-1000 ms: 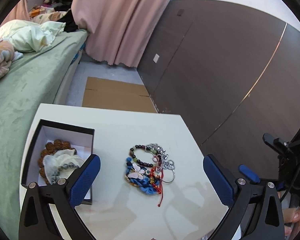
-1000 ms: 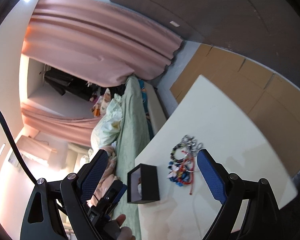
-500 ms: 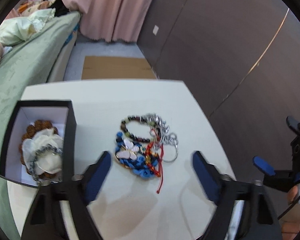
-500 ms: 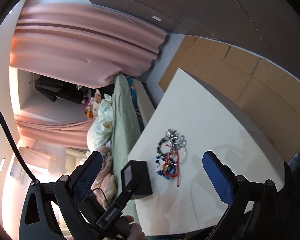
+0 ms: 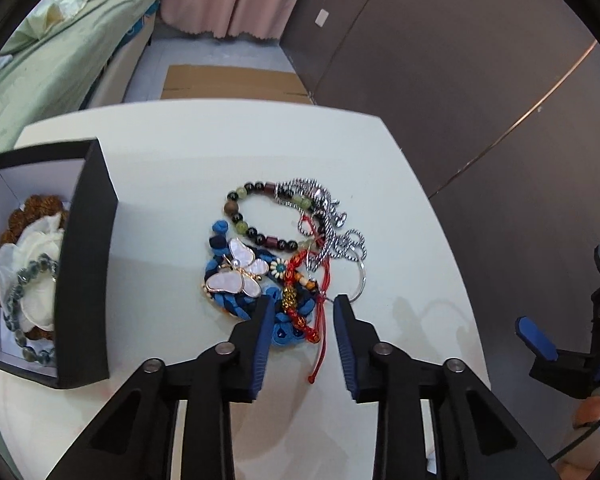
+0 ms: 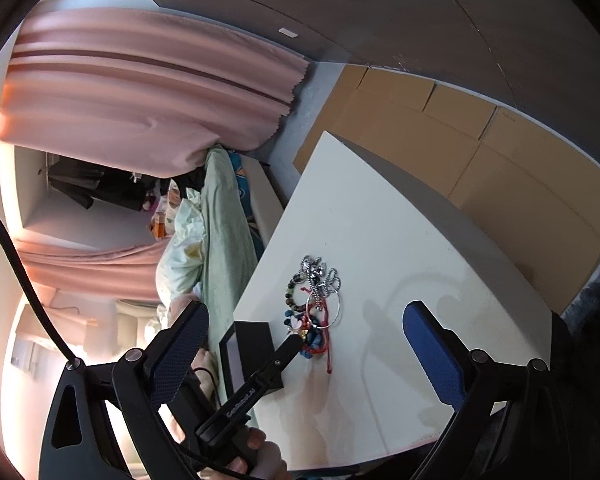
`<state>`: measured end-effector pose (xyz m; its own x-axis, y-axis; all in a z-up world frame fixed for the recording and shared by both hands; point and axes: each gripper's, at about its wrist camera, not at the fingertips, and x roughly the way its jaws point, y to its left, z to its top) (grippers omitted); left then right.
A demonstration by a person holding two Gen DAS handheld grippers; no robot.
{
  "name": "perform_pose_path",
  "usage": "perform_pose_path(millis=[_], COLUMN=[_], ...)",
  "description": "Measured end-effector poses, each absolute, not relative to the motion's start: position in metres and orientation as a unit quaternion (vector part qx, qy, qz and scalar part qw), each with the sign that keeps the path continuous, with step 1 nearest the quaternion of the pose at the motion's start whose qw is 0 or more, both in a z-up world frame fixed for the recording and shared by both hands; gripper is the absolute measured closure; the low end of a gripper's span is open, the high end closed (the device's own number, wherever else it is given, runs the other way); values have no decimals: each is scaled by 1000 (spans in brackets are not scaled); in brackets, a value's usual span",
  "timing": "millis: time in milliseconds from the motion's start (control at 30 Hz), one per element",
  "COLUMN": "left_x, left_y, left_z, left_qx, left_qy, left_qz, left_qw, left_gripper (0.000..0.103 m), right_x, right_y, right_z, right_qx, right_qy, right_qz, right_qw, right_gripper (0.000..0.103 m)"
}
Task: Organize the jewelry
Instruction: 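Lower the left gripper onto the red string bracelet and close on it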
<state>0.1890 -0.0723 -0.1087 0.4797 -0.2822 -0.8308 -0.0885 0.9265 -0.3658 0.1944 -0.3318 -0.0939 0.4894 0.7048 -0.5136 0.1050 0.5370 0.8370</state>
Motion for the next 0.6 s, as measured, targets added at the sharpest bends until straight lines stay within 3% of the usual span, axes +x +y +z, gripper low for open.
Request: perform_pose_path(millis=[233, 467, 600], left_x=[192, 191, 190], left_y=[-79, -82, -81], left_z=[-111, -110, -105], left_qx=[-153, -132, -137], left_qy=[515, 509, 503], left_qz=[-45, -39, -45], left_qw=[843, 849, 853], left_gripper=[74, 93, 95], right_x=[198, 199, 201], right_y=[-327, -320, -314], right_z=[-95, -94, -96], right_qx=[429, 414, 399], right_qy=[470, 475, 485], right_qz=[202, 201, 202], right_qw=[745, 750, 752], right_gripper=[6, 7, 11])
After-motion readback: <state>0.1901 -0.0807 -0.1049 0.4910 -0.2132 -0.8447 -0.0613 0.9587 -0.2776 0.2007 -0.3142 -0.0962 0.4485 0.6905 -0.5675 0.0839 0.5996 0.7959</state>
